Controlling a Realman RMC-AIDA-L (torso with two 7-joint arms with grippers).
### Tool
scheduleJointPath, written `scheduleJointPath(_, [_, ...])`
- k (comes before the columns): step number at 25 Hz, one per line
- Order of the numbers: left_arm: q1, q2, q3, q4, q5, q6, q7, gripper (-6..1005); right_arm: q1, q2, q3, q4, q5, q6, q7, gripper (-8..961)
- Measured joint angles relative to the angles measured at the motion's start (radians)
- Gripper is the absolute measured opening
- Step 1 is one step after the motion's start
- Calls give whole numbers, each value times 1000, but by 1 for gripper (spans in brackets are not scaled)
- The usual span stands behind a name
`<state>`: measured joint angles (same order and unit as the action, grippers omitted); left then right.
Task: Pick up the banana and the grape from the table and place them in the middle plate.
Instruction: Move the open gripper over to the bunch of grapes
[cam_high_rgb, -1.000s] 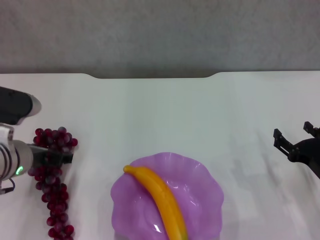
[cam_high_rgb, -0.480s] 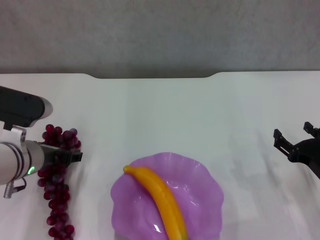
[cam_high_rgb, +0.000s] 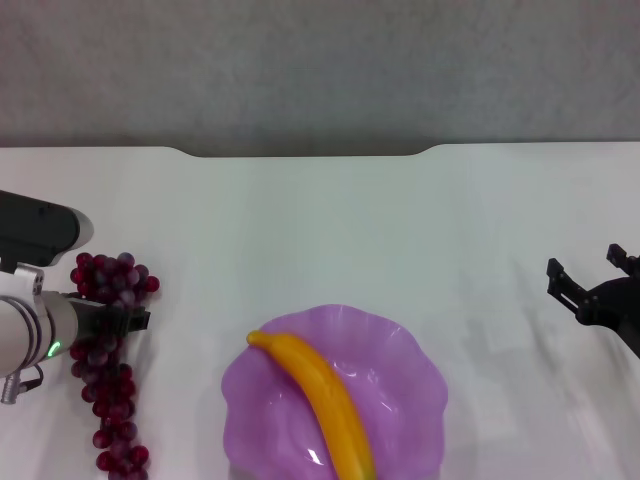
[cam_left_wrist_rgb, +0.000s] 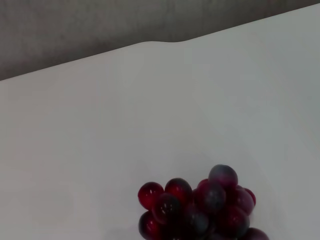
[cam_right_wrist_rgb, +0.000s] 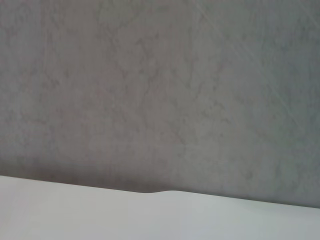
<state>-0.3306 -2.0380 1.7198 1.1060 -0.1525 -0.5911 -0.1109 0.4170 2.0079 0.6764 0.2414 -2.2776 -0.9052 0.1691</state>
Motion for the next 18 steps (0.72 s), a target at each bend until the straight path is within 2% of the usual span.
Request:
scheduleJointPath(4, [-9, 0, 3, -11, 0, 5, -1, 875, 2, 0, 0, 0, 0, 0, 1, 787])
scheduleJointPath(12, [-52, -2, 2, -108, -1, 40, -34, 865, 1, 0, 0, -1, 0, 0, 3, 780])
scheduleJointPath(18, [-57, -2, 2, -119, 1, 63, -54, 858, 0, 1, -1, -1, 0, 0, 3, 775])
